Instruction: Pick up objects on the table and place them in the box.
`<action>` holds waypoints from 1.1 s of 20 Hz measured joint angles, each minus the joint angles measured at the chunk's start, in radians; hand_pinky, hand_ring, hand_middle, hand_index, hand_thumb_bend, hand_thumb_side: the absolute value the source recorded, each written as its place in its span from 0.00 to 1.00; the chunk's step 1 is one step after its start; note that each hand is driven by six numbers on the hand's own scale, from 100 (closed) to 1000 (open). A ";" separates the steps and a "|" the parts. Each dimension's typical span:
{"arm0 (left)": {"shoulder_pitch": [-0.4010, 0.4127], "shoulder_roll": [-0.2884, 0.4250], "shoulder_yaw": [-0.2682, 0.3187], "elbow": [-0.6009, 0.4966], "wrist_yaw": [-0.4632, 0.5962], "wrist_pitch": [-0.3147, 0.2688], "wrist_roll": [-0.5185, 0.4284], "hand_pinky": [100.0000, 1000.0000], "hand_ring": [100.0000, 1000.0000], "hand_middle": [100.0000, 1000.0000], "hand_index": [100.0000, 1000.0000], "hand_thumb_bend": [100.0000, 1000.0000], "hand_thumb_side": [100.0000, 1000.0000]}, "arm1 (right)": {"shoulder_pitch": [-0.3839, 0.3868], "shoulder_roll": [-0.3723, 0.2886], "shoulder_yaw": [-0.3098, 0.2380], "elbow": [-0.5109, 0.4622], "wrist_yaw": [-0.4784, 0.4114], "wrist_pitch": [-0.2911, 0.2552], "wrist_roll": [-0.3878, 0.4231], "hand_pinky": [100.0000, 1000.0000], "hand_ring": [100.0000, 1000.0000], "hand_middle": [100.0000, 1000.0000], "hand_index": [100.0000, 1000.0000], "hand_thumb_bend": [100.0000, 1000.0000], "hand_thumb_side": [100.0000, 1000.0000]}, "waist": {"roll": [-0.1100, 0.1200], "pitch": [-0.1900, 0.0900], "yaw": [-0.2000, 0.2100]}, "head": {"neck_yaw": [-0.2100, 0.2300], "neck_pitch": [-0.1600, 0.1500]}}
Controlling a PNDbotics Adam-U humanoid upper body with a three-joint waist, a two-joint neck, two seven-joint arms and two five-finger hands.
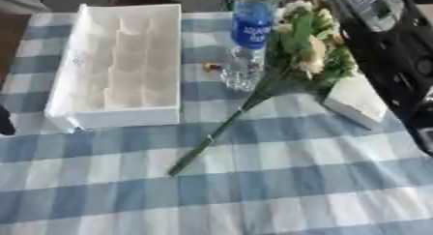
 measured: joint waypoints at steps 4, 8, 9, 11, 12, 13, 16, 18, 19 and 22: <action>-0.005 -0.005 -0.011 0.000 0.012 0.003 -0.010 0.38 0.52 0.67 0.67 0.09 0.74 | -0.031 0.013 -0.020 0.041 0.009 -0.008 -0.056 0.00 0.26 0.30 0.29 0.00 0.40 | -0.012 0.002 0.050 | -0.017 -0.014; -0.018 -0.013 -0.022 0.000 0.022 0.002 -0.016 0.38 0.52 0.67 0.67 0.09 0.73 | -0.052 0.027 -0.036 0.047 0.032 -0.030 -0.171 0.00 0.26 0.30 0.30 0.00 0.41 | -0.017 0.008 0.085 | -0.038 -0.031; -0.022 -0.013 -0.025 0.000 0.025 0.001 -0.018 0.38 0.52 0.67 0.67 0.09 0.73 | -0.055 0.030 -0.039 0.047 0.043 -0.037 -0.203 0.00 0.27 0.31 0.30 0.00 0.41 | -0.017 0.009 0.091 | -0.043 -0.035; -0.028 -0.014 -0.028 0.000 0.031 0.000 -0.022 0.38 0.51 0.66 0.66 0.09 0.72 | -0.058 0.035 -0.044 0.046 0.065 -0.049 -0.264 0.00 0.28 0.32 0.30 0.00 0.37 | -0.018 0.010 0.100 | -0.052 -0.042; -0.032 -0.016 -0.031 0.000 0.035 -0.001 -0.023 0.38 0.51 0.66 0.66 0.09 0.72 | -0.059 0.038 -0.049 0.044 0.076 -0.056 -0.295 0.00 0.28 0.32 0.30 0.00 0.37 | -0.018 0.013 0.108 | -0.057 -0.048; -0.038 -0.019 -0.033 0.000 0.039 -0.003 -0.025 0.38 0.51 0.66 0.66 0.09 0.72 | -0.061 0.040 -0.055 0.039 0.092 -0.063 -0.327 0.00 0.28 0.32 0.31 0.00 0.32 | -0.018 0.017 0.118 | -0.062 -0.052; -0.048 -0.022 -0.038 0.000 0.051 -0.006 -0.030 0.38 0.51 0.66 0.66 0.09 0.71 | -0.066 0.055 -0.054 0.022 0.161 -0.094 -0.402 0.00 0.29 0.32 0.31 0.00 0.23 | -0.020 0.023 0.130 | -0.072 -0.058; -0.054 -0.023 -0.039 0.000 0.057 -0.010 -0.034 0.38 0.51 0.66 0.66 0.09 0.71 | -0.066 0.065 -0.048 0.015 0.220 -0.122 -0.431 0.00 0.31 0.33 0.32 0.00 0.17 | -0.025 0.026 0.136 | -0.075 -0.058; -0.055 -0.025 -0.039 0.000 0.060 -0.013 -0.036 0.38 0.51 0.66 0.66 0.09 0.70 | -0.065 0.071 -0.042 0.015 0.252 -0.136 -0.441 0.00 0.35 0.34 0.33 0.00 0.11 | -0.026 0.028 0.139 | -0.076 -0.058; -0.062 -0.030 -0.039 0.000 0.068 -0.021 -0.040 0.38 0.51 0.66 0.66 0.09 0.70 | -0.064 0.093 -0.021 0.024 0.349 -0.189 -0.449 0.02 0.36 0.35 0.34 0.00 0.03 | -0.029 0.032 0.143 | -0.078 -0.058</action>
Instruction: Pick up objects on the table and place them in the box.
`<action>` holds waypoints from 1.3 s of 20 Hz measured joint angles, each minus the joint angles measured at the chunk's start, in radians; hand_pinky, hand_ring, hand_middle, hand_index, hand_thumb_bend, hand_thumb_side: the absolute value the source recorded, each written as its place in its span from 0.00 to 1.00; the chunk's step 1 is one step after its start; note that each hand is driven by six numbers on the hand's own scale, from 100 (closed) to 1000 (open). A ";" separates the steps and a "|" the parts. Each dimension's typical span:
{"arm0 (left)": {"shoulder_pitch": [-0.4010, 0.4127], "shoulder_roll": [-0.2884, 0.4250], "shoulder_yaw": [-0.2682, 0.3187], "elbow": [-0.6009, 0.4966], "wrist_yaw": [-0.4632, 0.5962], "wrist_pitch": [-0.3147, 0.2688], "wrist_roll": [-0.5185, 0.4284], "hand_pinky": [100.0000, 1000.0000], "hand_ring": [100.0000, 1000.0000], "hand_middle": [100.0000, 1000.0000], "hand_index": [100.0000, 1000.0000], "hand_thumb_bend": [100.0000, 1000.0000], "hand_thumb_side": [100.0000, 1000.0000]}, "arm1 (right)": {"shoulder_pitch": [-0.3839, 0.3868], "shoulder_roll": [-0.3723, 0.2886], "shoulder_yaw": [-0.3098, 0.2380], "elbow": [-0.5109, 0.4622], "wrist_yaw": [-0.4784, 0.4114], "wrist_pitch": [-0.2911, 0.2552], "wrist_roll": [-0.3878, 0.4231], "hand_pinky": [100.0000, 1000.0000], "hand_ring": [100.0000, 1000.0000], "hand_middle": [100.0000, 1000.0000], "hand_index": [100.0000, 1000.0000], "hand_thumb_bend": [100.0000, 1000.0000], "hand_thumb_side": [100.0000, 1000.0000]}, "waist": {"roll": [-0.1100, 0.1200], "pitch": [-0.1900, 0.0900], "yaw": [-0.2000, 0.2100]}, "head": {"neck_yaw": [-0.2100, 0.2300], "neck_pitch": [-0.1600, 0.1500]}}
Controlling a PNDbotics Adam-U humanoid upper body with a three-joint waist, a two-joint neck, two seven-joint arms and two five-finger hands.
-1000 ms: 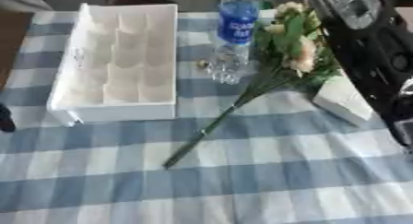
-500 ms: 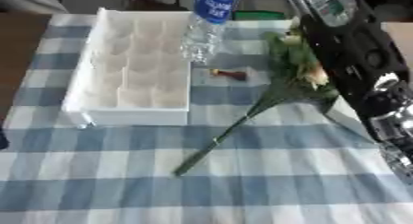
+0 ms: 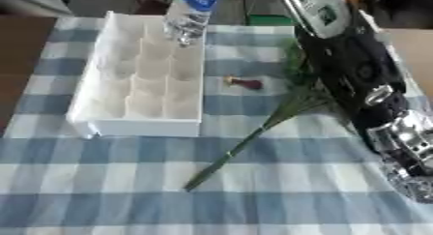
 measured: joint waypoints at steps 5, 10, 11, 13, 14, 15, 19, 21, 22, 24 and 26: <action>-0.002 0.000 0.000 0.000 0.008 -0.008 -0.004 0.38 0.51 0.66 0.66 0.09 0.70 | 0.007 0.039 0.030 0.055 0.138 -0.106 0.017 0.10 0.42 0.39 0.38 0.00 0.00 | -0.003 0.005 0.011 | -0.001 0.000; -0.007 0.000 0.000 0.000 0.014 -0.008 -0.006 0.38 0.51 0.66 0.66 0.09 0.70 | 0.002 0.068 0.045 0.109 0.239 -0.205 0.050 0.23 0.53 0.52 0.50 0.00 0.00 | -0.010 0.005 0.015 | -0.002 0.000; -0.008 0.000 0.000 0.000 0.014 -0.008 -0.006 0.38 0.51 0.66 0.66 0.09 0.70 | -0.003 0.069 0.047 0.111 0.254 -0.224 0.063 0.34 0.62 0.65 0.63 0.00 0.00 | -0.012 0.005 0.015 | -0.002 -0.002; -0.009 -0.001 0.000 0.000 0.014 -0.006 -0.008 0.38 0.51 0.66 0.66 0.09 0.70 | -0.011 0.070 0.050 0.117 0.279 -0.258 0.100 0.38 0.65 0.70 0.68 0.00 0.00 | -0.016 0.005 0.016 | -0.002 -0.004; -0.009 -0.001 0.000 0.000 0.014 -0.006 -0.008 0.38 0.51 0.66 0.66 0.10 0.70 | -0.012 0.070 0.050 0.120 0.289 -0.273 0.121 0.51 0.72 0.79 0.80 0.00 0.00 | -0.018 0.005 0.016 | -0.002 -0.004; -0.009 -0.001 0.000 0.000 0.014 -0.005 -0.009 0.38 0.51 0.66 0.66 0.10 0.70 | -0.013 0.070 0.051 0.121 0.298 -0.287 0.146 0.62 0.77 0.84 0.86 0.00 0.16 | -0.018 0.005 0.016 | -0.002 -0.005; -0.009 -0.001 -0.001 0.000 0.014 -0.002 -0.008 0.38 0.51 0.66 0.66 0.10 0.70 | -0.015 0.071 0.053 0.127 0.320 -0.301 0.216 0.79 0.84 0.89 0.94 0.00 0.29 | -0.022 0.004 0.017 | -0.002 -0.008; -0.010 -0.001 -0.001 0.000 0.014 0.000 -0.008 0.38 0.51 0.66 0.67 0.10 0.70 | -0.020 0.071 0.049 0.126 0.321 -0.292 0.225 0.83 0.86 0.91 0.96 0.00 0.24 | -0.025 0.003 0.018 | -0.002 -0.008; -0.010 -0.001 -0.001 0.000 0.014 0.001 -0.008 0.38 0.51 0.66 0.67 0.10 0.70 | -0.020 0.071 0.047 0.125 0.323 -0.290 0.228 0.83 0.86 0.91 0.97 0.00 0.23 | -0.027 0.002 0.019 | -0.002 -0.008; -0.012 -0.001 -0.001 0.000 0.015 0.003 -0.008 0.38 0.51 0.66 0.67 0.10 0.70 | -0.020 0.070 0.046 0.114 0.336 -0.288 0.227 0.86 0.88 0.92 0.98 0.00 0.20 | -0.029 0.002 0.020 | -0.002 -0.009; -0.013 -0.001 -0.001 0.000 0.015 0.005 -0.009 0.38 0.51 0.66 0.67 0.10 0.70 | -0.020 0.070 0.046 0.101 0.354 -0.285 0.215 0.89 0.91 0.95 1.00 0.00 0.19 | -0.032 0.002 0.020 | -0.002 -0.012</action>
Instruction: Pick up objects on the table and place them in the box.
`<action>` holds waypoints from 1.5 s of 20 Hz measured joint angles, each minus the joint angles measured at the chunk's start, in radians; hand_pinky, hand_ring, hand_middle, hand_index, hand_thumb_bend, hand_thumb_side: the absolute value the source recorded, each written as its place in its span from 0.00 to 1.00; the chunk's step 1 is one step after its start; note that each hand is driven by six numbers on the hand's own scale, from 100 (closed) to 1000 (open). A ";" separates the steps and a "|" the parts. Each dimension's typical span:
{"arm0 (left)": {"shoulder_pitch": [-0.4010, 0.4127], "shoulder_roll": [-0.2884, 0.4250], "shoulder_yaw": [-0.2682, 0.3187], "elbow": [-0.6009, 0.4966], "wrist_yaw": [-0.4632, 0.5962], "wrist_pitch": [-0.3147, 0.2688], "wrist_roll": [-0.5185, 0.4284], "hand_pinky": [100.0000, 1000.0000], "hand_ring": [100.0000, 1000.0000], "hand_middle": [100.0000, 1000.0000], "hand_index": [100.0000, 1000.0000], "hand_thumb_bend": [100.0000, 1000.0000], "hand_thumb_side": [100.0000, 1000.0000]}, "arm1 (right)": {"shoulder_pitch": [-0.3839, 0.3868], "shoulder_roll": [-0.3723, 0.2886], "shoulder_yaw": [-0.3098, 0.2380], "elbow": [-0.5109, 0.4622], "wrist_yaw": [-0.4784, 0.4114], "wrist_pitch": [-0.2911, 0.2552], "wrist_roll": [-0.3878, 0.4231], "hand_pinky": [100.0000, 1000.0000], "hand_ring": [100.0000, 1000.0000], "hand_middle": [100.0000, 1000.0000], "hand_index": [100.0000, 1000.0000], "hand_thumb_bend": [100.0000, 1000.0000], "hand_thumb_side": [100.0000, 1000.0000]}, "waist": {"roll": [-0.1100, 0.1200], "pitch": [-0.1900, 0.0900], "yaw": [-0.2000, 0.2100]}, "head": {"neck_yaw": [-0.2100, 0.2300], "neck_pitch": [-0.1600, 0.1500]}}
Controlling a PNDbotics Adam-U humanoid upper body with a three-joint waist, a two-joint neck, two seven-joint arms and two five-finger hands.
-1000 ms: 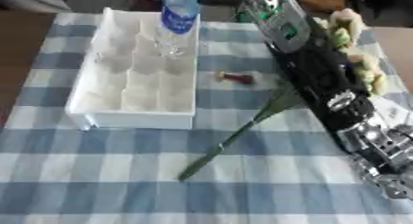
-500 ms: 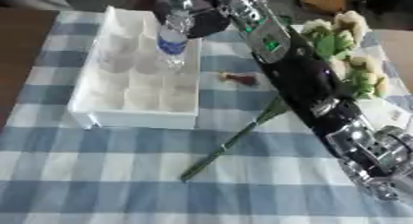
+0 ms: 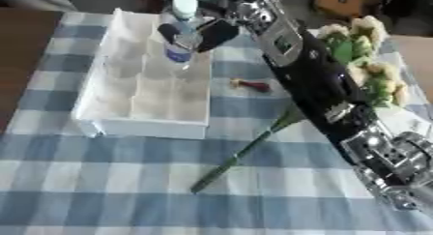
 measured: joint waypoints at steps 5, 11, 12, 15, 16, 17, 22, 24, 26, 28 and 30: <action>-0.004 0.000 -0.005 0.000 0.003 0.009 0.000 0.38 0.51 0.66 0.67 0.11 0.69 | 0.000 0.000 0.010 -0.020 0.033 0.003 -0.040 0.92 0.93 0.97 1.00 0.00 0.19 | -0.015 -0.009 0.008 | 0.000 -0.005; -0.006 0.000 -0.006 0.000 0.014 0.024 0.002 0.38 0.51 0.66 0.67 0.11 0.68 | -0.011 -0.018 0.007 -0.055 0.018 0.023 -0.082 0.92 0.93 0.97 1.00 0.00 0.13 | -0.031 -0.030 0.013 | 0.001 -0.006; -0.007 0.000 -0.006 0.000 0.016 0.026 0.001 0.38 0.51 0.66 0.67 0.11 0.68 | -0.013 -0.022 0.006 -0.063 0.011 0.028 -0.086 0.92 0.93 0.97 1.00 0.00 0.13 | -0.032 -0.030 0.013 | 0.002 -0.007; -0.011 0.001 -0.006 0.000 0.019 0.030 0.002 0.39 0.51 0.66 0.67 0.11 0.68 | -0.013 -0.027 0.006 -0.081 -0.010 0.041 -0.087 0.92 0.93 0.97 1.00 0.00 0.15 | -0.033 -0.032 0.012 | 0.004 -0.013; -0.011 0.001 -0.006 0.000 0.020 0.031 0.002 0.39 0.51 0.66 0.67 0.11 0.68 | -0.013 -0.028 0.007 -0.085 -0.017 0.044 -0.083 0.92 0.93 0.97 1.00 0.00 0.17 | -0.033 -0.033 0.012 | 0.005 -0.014; -0.012 0.001 -0.006 0.000 0.021 0.032 0.002 0.39 0.51 0.66 0.67 0.11 0.68 | -0.012 -0.029 0.007 -0.086 -0.024 0.047 -0.079 0.92 0.93 0.97 1.00 0.00 0.17 | -0.033 -0.034 0.012 | 0.006 -0.014; -0.012 0.001 -0.006 0.000 0.023 0.033 0.002 0.38 0.51 0.66 0.67 0.12 0.69 | -0.008 -0.030 0.005 -0.087 -0.082 0.072 -0.053 0.86 0.89 0.93 0.98 0.00 0.36 | -0.034 -0.035 0.004 | 0.011 -0.015; -0.011 0.001 -0.006 0.000 0.023 0.035 0.003 0.38 0.51 0.66 0.67 0.11 0.69 | -0.002 -0.032 -0.003 -0.092 -0.128 0.098 -0.045 0.84 0.88 0.92 0.98 0.00 0.36 | -0.034 -0.039 -0.012 | 0.018 -0.015; -0.011 0.001 -0.005 0.000 0.022 0.037 0.005 0.38 0.51 0.66 0.67 0.11 0.69 | 0.009 -0.046 -0.016 -0.110 -0.189 0.134 -0.036 0.84 0.88 0.92 0.98 0.00 0.36 | -0.031 -0.041 -0.030 | 0.027 -0.015; -0.010 0.002 -0.005 0.000 0.021 0.037 0.006 0.38 0.52 0.66 0.67 0.11 0.69 | 0.016 -0.060 -0.026 -0.133 -0.241 0.169 -0.024 0.82 0.87 0.90 0.96 0.00 0.24 | -0.030 -0.041 -0.034 | 0.032 -0.015; 0.004 0.007 -0.001 0.000 0.016 0.034 0.009 0.38 0.52 0.66 0.67 0.10 0.69 | 0.026 -0.068 -0.038 -0.168 -0.284 0.208 -0.028 0.80 0.86 0.89 0.95 0.00 0.18 | -0.027 -0.041 -0.069 | 0.041 -0.013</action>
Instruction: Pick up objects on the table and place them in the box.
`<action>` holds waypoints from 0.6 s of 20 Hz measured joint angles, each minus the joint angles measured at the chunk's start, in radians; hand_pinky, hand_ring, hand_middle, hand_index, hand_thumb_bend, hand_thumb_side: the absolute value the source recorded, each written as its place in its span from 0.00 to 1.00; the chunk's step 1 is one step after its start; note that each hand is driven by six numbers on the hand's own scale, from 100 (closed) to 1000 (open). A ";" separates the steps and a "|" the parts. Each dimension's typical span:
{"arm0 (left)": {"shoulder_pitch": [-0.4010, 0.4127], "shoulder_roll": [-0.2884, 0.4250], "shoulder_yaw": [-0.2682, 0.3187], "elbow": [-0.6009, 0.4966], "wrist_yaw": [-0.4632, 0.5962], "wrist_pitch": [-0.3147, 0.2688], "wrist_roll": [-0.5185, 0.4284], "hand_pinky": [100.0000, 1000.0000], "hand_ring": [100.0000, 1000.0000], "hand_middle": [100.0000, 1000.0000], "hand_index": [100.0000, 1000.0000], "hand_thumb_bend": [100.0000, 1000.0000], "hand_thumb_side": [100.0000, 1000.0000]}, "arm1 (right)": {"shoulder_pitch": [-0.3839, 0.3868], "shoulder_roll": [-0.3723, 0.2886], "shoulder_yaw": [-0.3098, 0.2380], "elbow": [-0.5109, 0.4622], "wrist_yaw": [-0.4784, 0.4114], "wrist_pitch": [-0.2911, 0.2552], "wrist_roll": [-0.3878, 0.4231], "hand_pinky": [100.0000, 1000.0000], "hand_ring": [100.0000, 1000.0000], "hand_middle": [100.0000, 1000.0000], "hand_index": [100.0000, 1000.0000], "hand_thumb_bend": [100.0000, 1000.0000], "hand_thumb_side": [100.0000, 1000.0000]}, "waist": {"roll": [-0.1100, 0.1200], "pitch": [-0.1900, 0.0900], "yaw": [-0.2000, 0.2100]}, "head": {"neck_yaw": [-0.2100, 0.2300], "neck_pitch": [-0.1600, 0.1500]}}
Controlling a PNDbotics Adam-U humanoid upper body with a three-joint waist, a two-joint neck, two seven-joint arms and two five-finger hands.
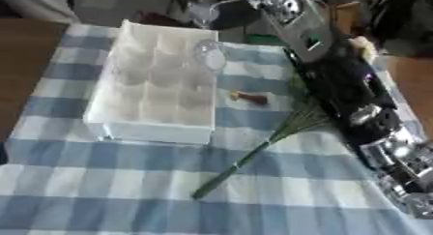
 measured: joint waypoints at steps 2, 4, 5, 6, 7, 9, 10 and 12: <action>0.011 0.004 0.006 0.000 -0.009 -0.006 0.006 0.38 0.52 0.66 0.67 0.10 0.70 | 0.025 -0.034 -0.020 -0.049 -0.039 0.046 -0.020 0.78 0.85 0.88 0.95 0.00 0.18 | 0.018 0.000 -0.030 | 0.009 0.001; 0.024 0.009 0.013 0.000 -0.018 -0.014 0.013 0.38 0.52 0.67 0.67 0.10 0.70 | 0.047 -0.053 -0.032 -0.098 -0.072 0.087 -0.041 0.77 0.84 0.88 0.94 0.00 0.18 | 0.032 0.000 -0.055 | 0.018 0.003; 0.030 0.013 0.017 0.000 -0.025 -0.019 0.017 0.38 0.52 0.67 0.67 0.10 0.71 | 0.061 -0.063 -0.038 -0.123 -0.088 0.105 -0.050 0.76 0.84 0.87 0.94 0.00 0.20 | 0.034 0.000 -0.074 | 0.025 0.006; 0.036 0.013 0.021 0.000 -0.031 -0.023 0.022 0.38 0.53 0.67 0.67 0.10 0.71 | 0.075 -0.073 -0.044 -0.147 -0.106 0.120 -0.058 0.75 0.83 0.86 0.94 0.00 0.21 | 0.037 0.000 -0.092 | 0.032 0.009; 0.041 0.014 0.023 0.000 -0.038 -0.027 0.026 0.38 0.53 0.67 0.67 0.09 0.71 | 0.090 -0.083 -0.049 -0.169 -0.124 0.133 -0.064 0.74 0.83 0.86 0.93 0.00 0.22 | 0.044 0.000 -0.106 | 0.038 0.010; 0.051 0.019 0.029 0.000 -0.053 -0.035 0.035 0.38 0.53 0.68 0.67 0.09 0.71 | 0.121 -0.098 -0.056 -0.211 -0.161 0.154 -0.068 0.72 0.82 0.85 0.93 0.00 0.23 | 0.061 0.000 -0.138 | 0.050 0.012; 0.055 0.021 0.033 0.000 -0.061 -0.039 0.039 0.38 0.55 0.69 0.67 0.08 0.72 | 0.137 -0.107 -0.061 -0.231 -0.180 0.162 -0.068 0.71 0.81 0.84 0.92 0.00 0.27 | 0.067 0.000 -0.154 | 0.056 0.014; 0.065 0.023 0.041 0.000 -0.079 -0.048 0.049 0.38 0.55 0.70 0.67 0.08 0.73 | 0.173 -0.126 -0.070 -0.269 -0.217 0.173 -0.065 0.69 0.81 0.83 0.91 0.00 0.29 | 0.077 0.001 -0.186 | 0.069 0.018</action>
